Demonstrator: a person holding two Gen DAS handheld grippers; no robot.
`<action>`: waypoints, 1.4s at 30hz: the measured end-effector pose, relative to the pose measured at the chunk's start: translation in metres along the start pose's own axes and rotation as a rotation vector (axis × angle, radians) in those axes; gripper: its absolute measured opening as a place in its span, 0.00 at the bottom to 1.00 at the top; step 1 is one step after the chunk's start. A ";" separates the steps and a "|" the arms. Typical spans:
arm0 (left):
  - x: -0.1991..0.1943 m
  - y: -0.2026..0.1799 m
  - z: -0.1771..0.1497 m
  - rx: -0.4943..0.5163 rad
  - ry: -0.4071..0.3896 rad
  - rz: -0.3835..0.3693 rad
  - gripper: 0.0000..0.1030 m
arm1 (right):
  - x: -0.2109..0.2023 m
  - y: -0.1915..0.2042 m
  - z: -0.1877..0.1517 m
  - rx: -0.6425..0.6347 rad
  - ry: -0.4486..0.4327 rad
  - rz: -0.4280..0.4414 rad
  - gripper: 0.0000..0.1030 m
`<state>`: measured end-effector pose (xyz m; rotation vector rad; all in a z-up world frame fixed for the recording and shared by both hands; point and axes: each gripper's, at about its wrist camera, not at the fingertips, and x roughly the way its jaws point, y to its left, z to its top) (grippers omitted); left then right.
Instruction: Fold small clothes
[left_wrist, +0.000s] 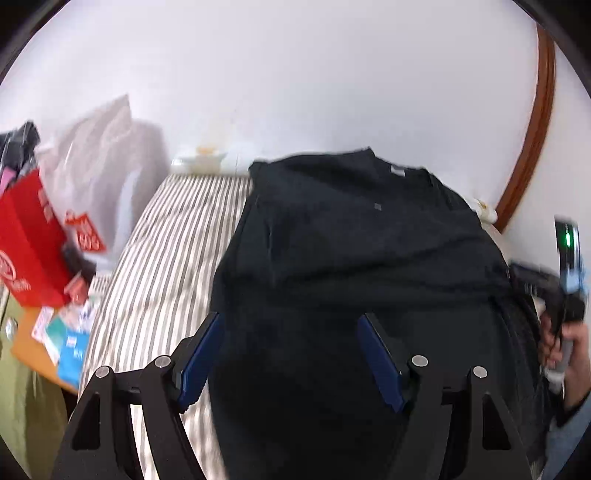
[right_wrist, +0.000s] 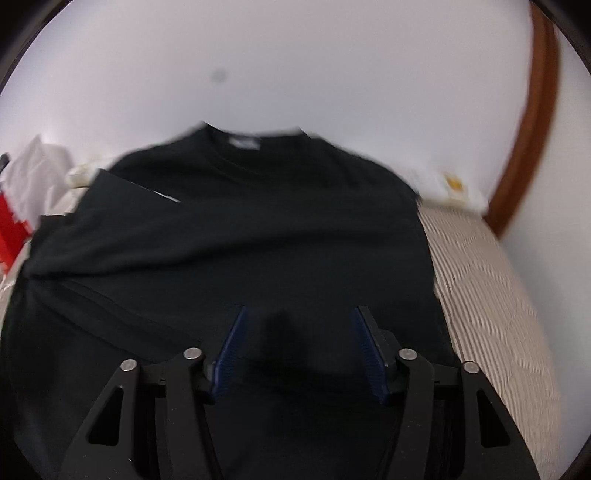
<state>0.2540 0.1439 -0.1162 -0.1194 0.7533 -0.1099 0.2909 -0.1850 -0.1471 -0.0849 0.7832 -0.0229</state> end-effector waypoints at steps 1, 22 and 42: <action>0.007 -0.003 0.008 -0.005 -0.009 0.001 0.70 | 0.006 -0.010 -0.003 0.032 0.014 0.015 0.49; 0.078 0.019 0.065 -0.089 0.004 0.040 0.06 | -0.008 -0.038 -0.009 0.061 -0.102 -0.067 0.49; 0.036 -0.001 0.031 -0.044 0.039 0.145 0.09 | -0.036 -0.055 -0.011 0.140 -0.068 -0.118 0.52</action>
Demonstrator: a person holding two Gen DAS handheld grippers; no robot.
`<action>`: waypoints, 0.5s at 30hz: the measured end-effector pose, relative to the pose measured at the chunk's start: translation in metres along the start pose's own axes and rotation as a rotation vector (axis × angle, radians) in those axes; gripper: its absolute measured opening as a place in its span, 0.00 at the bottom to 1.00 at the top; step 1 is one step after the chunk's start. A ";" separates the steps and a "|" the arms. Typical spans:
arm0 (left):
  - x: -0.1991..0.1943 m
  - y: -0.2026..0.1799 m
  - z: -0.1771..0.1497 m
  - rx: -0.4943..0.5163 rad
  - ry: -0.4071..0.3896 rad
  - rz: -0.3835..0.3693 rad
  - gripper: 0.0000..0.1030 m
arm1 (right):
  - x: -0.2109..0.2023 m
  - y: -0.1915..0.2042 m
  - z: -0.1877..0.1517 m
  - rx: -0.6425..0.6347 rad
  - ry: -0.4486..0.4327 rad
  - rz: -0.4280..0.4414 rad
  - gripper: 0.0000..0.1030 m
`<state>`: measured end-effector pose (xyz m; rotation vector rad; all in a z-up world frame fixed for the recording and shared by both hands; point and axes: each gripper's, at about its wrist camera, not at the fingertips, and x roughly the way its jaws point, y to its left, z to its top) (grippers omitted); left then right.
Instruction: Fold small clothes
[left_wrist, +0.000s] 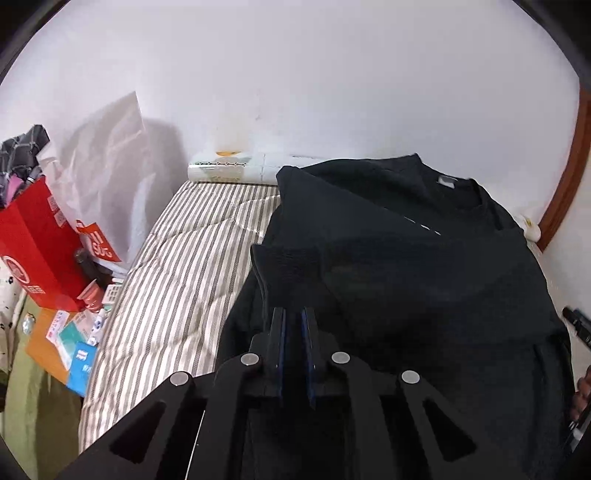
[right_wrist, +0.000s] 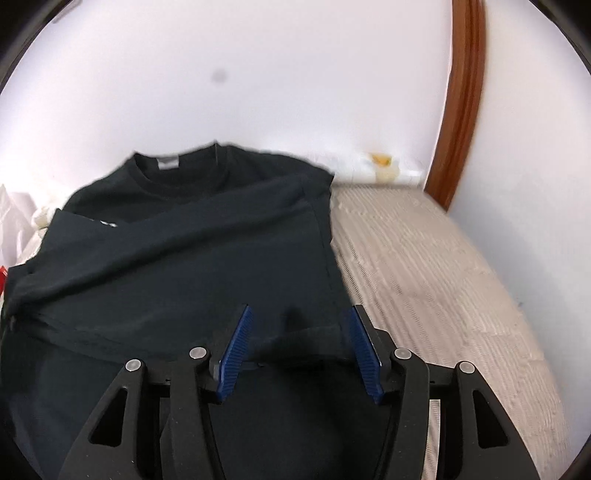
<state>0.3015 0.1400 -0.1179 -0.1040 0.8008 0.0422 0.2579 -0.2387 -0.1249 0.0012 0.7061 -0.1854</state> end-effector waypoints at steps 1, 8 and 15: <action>-0.009 -0.002 -0.004 0.000 -0.003 -0.010 0.09 | -0.007 -0.001 -0.001 -0.003 -0.014 -0.002 0.52; -0.061 -0.019 -0.029 0.021 -0.050 -0.043 0.22 | -0.058 -0.022 -0.023 0.002 -0.021 0.100 0.52; -0.101 -0.031 -0.060 0.048 -0.066 -0.059 0.42 | -0.086 -0.061 -0.065 0.020 0.024 0.131 0.52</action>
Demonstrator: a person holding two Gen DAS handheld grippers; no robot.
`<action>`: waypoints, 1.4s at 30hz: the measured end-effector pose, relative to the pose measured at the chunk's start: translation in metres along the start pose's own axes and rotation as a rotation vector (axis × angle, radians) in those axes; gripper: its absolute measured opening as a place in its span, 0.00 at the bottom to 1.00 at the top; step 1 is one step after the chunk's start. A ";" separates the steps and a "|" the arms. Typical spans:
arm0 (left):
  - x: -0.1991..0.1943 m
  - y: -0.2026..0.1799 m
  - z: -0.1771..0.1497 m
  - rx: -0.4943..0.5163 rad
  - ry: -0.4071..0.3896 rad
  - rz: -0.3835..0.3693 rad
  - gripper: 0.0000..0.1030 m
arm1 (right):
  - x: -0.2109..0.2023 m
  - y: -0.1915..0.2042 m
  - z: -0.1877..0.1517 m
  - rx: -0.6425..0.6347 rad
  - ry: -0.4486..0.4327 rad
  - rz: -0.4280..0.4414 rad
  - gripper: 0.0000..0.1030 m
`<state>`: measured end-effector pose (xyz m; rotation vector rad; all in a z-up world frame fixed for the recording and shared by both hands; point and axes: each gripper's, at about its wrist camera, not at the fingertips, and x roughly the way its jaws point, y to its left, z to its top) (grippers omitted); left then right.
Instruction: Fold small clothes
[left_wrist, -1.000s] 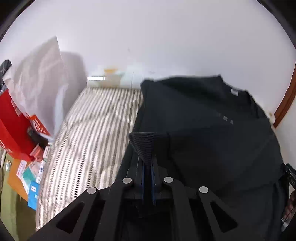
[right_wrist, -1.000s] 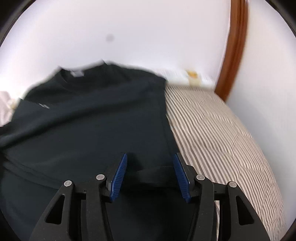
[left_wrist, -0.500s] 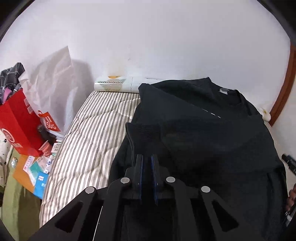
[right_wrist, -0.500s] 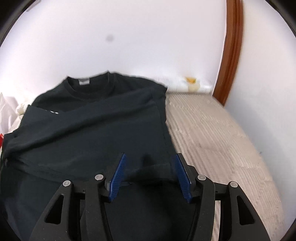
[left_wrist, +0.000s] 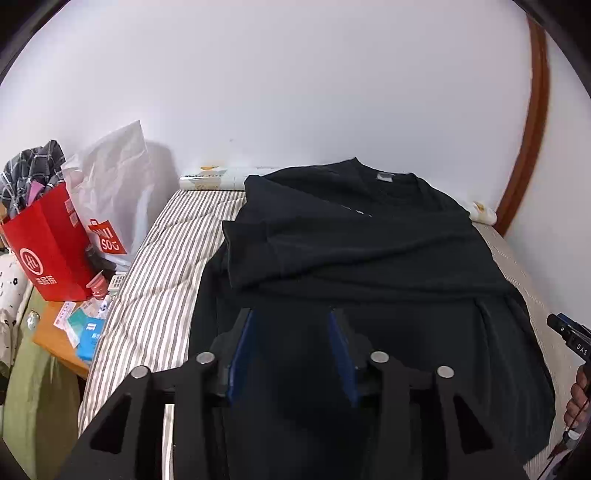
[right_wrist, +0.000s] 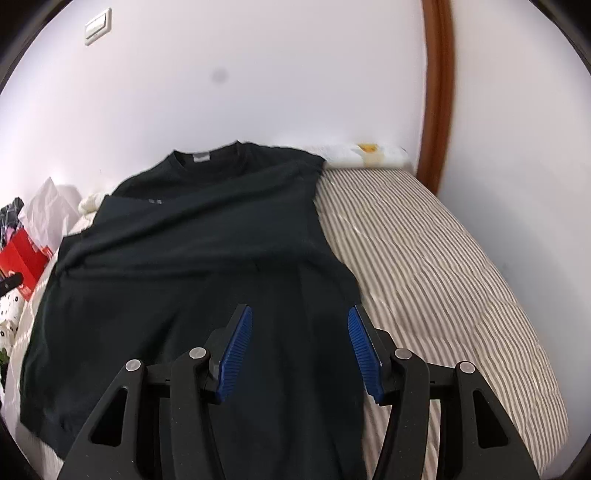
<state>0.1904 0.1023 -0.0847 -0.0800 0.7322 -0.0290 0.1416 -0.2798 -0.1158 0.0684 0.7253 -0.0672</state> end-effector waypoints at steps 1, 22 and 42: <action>-0.006 -0.001 -0.006 0.001 -0.002 0.002 0.43 | -0.004 -0.005 -0.007 0.005 0.013 0.007 0.52; -0.015 0.048 -0.124 -0.040 0.151 -0.005 0.55 | -0.007 -0.015 -0.095 -0.025 0.127 0.010 0.48; -0.004 0.041 -0.122 0.028 0.119 0.077 0.60 | 0.010 -0.007 -0.086 -0.030 0.131 -0.032 0.52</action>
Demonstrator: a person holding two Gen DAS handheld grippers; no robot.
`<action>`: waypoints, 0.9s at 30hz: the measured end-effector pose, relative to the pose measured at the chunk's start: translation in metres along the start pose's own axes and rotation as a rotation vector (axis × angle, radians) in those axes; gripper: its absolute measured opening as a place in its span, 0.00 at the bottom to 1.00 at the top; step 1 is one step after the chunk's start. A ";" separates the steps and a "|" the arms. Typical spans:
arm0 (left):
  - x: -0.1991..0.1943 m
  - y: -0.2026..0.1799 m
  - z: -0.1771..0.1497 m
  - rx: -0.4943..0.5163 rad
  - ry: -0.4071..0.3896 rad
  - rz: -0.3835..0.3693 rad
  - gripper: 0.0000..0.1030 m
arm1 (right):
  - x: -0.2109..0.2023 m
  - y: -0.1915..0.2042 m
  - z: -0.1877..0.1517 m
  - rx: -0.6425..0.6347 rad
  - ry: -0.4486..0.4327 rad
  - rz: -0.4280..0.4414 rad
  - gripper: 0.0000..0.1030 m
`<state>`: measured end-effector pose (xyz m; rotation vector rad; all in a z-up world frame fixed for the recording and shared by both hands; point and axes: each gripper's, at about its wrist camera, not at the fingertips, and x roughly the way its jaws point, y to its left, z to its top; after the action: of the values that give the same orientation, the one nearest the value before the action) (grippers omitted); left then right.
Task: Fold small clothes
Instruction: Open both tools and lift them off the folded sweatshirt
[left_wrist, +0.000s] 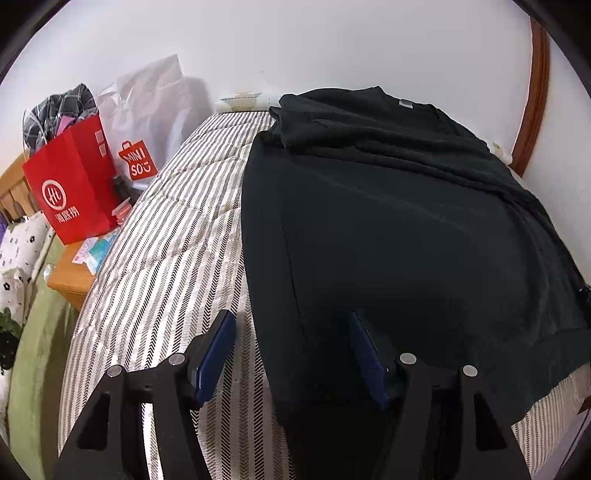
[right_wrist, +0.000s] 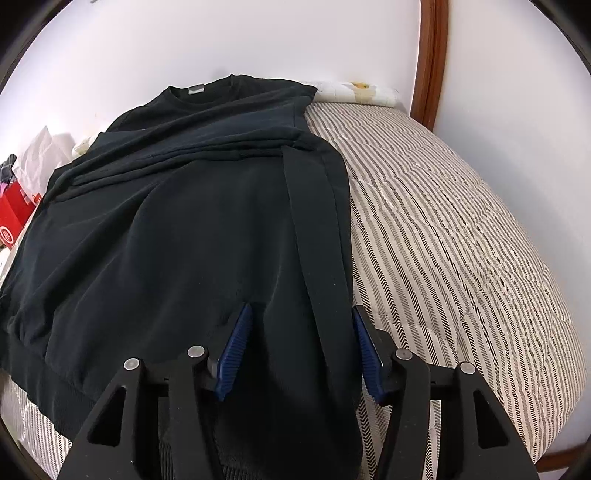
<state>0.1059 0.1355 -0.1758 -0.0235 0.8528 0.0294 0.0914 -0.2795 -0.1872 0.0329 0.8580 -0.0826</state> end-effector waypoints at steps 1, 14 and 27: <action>0.000 -0.001 0.000 0.006 -0.002 0.007 0.61 | 0.000 0.000 0.000 0.000 0.000 -0.001 0.52; 0.000 0.002 -0.002 -0.006 0.000 -0.012 0.63 | 0.002 -0.001 0.000 0.004 -0.002 -0.010 0.55; -0.001 0.001 -0.002 -0.005 -0.002 -0.007 0.64 | 0.002 -0.002 0.000 0.004 -0.004 -0.010 0.55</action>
<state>0.1033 0.1364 -0.1764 -0.0315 0.8509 0.0246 0.0923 -0.2812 -0.1889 0.0320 0.8543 -0.0935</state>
